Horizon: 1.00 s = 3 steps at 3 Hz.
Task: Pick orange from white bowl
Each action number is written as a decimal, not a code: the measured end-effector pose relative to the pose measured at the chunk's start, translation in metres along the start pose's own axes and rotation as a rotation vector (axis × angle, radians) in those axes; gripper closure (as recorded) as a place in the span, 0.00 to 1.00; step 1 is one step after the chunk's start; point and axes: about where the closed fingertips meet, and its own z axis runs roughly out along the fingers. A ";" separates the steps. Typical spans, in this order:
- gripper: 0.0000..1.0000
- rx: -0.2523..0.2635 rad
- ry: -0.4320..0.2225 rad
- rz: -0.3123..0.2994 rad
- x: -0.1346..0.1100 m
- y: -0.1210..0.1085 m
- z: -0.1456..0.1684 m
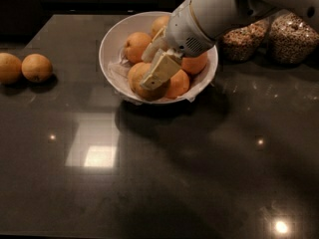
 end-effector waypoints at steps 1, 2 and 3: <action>0.81 0.000 0.000 0.000 0.000 0.000 0.000; 0.58 0.000 0.000 0.000 0.000 0.000 0.000; 0.35 0.000 0.000 0.000 0.000 0.000 0.000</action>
Offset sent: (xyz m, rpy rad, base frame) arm 0.0000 0.0000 0.0000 0.0000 0.0000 0.0000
